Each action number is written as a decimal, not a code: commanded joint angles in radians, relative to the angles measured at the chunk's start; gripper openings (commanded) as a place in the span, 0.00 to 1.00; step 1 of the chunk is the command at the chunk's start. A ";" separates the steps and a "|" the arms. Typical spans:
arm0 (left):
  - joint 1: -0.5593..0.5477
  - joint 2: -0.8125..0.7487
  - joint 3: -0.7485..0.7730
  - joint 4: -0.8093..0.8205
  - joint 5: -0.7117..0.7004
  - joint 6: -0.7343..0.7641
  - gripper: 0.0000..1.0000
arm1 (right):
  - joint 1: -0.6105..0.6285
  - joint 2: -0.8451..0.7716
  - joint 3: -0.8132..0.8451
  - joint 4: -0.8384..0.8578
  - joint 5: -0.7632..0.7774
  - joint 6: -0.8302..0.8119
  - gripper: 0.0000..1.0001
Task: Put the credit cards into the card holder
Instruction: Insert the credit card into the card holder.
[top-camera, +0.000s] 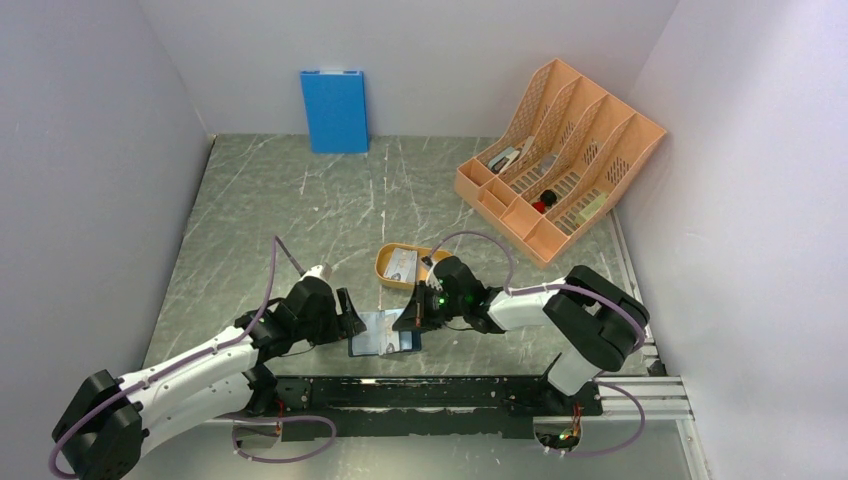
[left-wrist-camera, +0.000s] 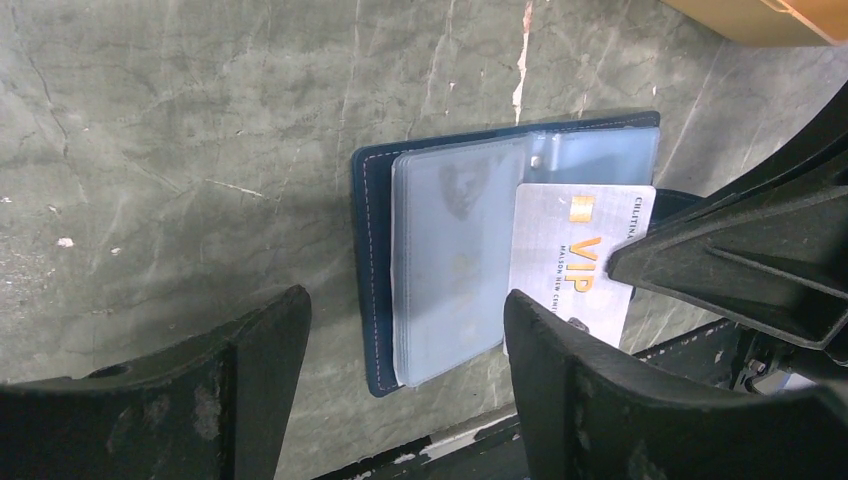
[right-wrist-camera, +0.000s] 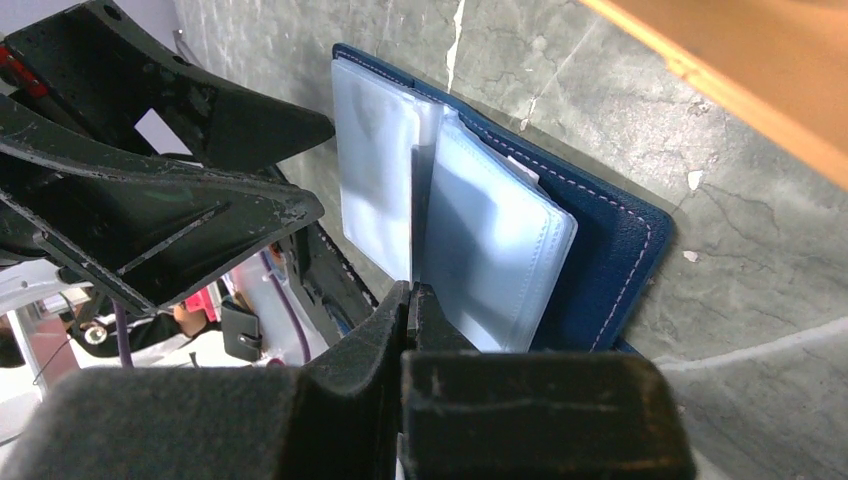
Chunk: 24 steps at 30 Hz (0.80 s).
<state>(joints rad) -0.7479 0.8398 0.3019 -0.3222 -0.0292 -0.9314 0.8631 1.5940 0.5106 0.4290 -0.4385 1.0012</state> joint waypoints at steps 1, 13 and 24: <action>-0.002 0.007 -0.004 -0.020 0.010 0.013 0.75 | -0.006 0.006 0.016 0.034 0.007 -0.023 0.00; -0.002 0.013 -0.009 -0.019 0.016 0.018 0.72 | -0.006 0.024 0.018 0.026 0.063 -0.072 0.00; -0.001 0.021 -0.017 -0.005 0.020 0.017 0.68 | -0.006 0.047 0.006 0.068 0.074 -0.073 0.00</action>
<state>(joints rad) -0.7479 0.8482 0.3016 -0.3218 -0.0292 -0.9268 0.8631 1.6150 0.5106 0.4694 -0.3958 0.9451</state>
